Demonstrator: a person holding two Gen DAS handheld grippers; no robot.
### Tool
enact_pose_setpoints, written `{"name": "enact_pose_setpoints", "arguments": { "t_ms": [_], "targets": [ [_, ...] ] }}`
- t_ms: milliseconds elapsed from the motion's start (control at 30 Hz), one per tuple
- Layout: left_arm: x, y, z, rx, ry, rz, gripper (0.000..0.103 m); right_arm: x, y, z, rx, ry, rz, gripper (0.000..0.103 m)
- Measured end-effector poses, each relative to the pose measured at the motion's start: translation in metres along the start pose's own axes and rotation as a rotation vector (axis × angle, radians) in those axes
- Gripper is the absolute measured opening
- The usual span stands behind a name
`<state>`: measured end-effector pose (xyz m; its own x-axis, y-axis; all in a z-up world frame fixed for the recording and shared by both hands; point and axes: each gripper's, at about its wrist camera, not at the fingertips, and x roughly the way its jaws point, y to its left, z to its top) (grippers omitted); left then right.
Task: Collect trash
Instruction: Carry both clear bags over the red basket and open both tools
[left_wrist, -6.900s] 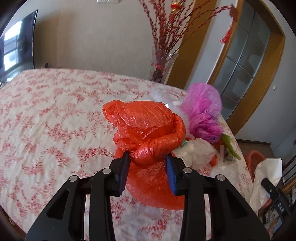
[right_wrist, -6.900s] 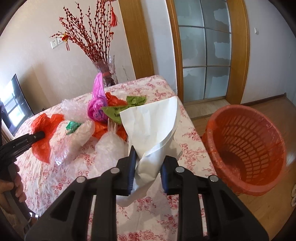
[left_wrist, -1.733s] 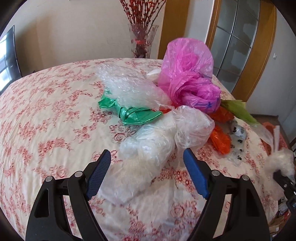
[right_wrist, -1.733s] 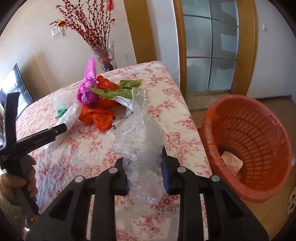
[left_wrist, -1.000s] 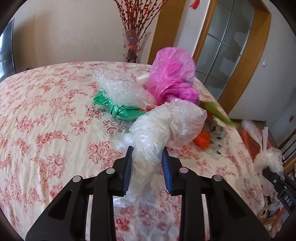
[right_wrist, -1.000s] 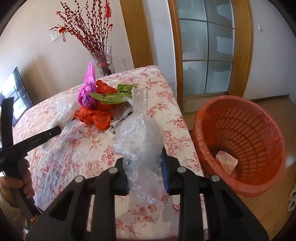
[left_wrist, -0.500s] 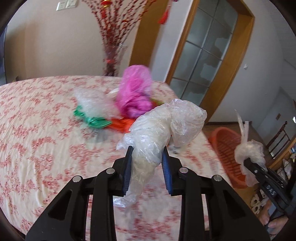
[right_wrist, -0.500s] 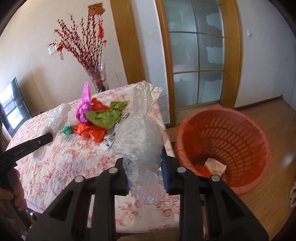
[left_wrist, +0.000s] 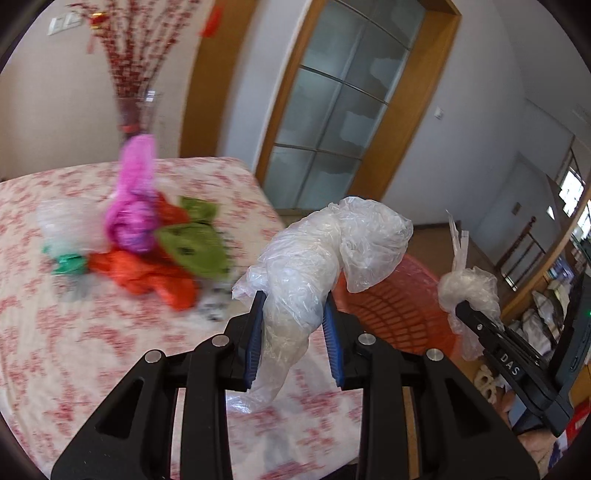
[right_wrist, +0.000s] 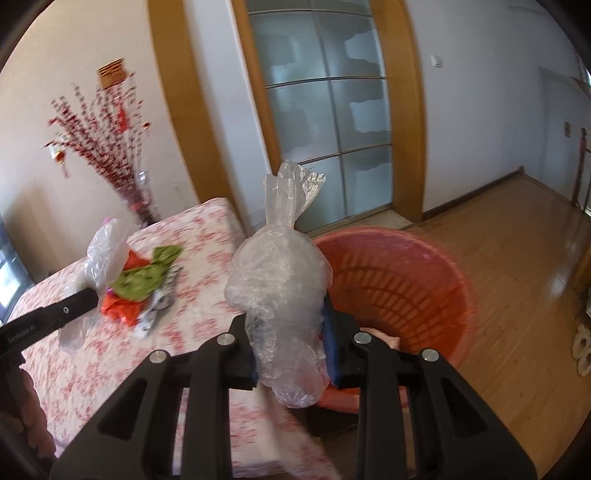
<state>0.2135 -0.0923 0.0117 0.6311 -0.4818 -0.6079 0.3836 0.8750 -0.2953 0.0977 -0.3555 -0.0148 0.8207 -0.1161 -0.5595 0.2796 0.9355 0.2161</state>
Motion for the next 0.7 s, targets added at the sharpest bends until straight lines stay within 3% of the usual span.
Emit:
{"name": "enact_pose_setpoints", "arguments": {
  "t_ms": [333,700],
  "targets": [
    [0.062,-0.067,0.003,0.079,0.083,-0.091,0.03,0.011,-0.055,0.007,0.071,0.001,-0.077,0.027],
    [0.107,-0.103,-0.004,0.122,0.164,-0.136,0.03,0.042,-0.083,0.007,0.113,0.04,-0.103,0.027]
  ]
}}
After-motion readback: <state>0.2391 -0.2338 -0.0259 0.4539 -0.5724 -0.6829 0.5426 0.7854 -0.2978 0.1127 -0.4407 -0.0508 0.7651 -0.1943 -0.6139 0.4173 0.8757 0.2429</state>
